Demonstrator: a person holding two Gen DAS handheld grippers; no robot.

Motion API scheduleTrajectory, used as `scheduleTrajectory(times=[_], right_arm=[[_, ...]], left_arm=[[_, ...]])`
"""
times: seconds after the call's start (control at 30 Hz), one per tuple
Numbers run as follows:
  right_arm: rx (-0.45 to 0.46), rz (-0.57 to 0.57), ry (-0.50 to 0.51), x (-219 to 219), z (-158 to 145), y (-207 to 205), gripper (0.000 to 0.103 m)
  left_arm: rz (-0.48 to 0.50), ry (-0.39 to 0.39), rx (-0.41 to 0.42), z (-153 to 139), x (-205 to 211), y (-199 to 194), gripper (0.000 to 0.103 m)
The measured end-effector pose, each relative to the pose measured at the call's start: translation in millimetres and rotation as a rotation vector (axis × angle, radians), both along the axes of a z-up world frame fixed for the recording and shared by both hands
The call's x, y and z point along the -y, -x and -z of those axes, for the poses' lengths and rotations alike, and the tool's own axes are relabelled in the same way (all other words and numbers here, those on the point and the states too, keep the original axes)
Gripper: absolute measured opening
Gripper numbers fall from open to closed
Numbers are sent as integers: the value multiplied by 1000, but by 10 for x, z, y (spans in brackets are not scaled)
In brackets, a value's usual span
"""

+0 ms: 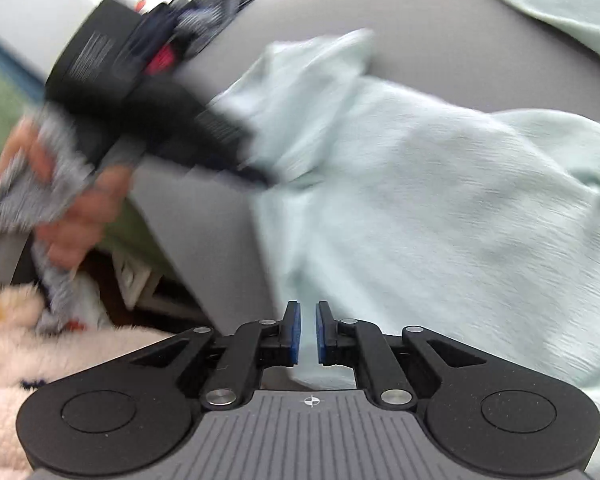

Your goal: Fold clothes

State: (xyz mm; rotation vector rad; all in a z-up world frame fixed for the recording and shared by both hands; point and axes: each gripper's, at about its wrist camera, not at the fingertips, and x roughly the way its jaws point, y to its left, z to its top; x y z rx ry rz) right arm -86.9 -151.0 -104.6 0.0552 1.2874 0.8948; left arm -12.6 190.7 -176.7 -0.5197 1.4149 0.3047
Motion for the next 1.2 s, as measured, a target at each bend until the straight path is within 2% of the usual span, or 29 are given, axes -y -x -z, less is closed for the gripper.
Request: scheduleTrajectory(times=[0.1,0.17,0.27,0.4,0.5,0.63,0.67,0.7,0.73,0.77,0.83,0.93,1.0,1.03,1.1,1.2], right_arm=[[-39,103,-62,182,-15,-150,30],[-49,139,-87,243,14,-256,39],[-34,143,-82,74,28,-393,39],[-60,120,-103,-449,94,-563,39],[-52,125,-92,-775,103,-576,47],[-49,217,-32,-1092,245,-640,46],[-62,233,-41,-1150,256,-639,36],[-67,236,-47,-1217,251,-624,30],[-57,214,-46,-1305,226,-587,19],[-39,166,-40,-1411,203,-536,15],[6,30,-31,-1635,152,-392,9],[72,-148,12,-1954,144,-136,8],[100,-243,41,-2095,169,43,8],[95,-283,48,-2170,192,134,9],[87,-319,50,-2261,212,268,11],[52,-303,37,-2405,248,432,11]], left_arm=[[-66,33,-14,13,-174,220,8],[-69,21,-14,4,-191,307,8],[-57,1,-8,-11,-157,355,8],[-20,-34,-19,-63,-110,333,8],[14,-26,24,-138,-194,360,9],[46,-12,44,-191,-517,334,12],[47,-4,49,-218,-661,312,15],[53,10,70,-257,-781,311,16],[60,26,91,-296,-898,308,25],[70,45,111,-332,-1009,296,40],[90,85,151,-401,-1239,267,60],[127,114,199,-425,-1522,155,64],[174,117,220,-432,-1609,38,73],[201,116,229,-435,-1644,-23,81],[263,102,224,-416,-1599,-171,84],[358,93,205,-353,-1427,-386,91]])
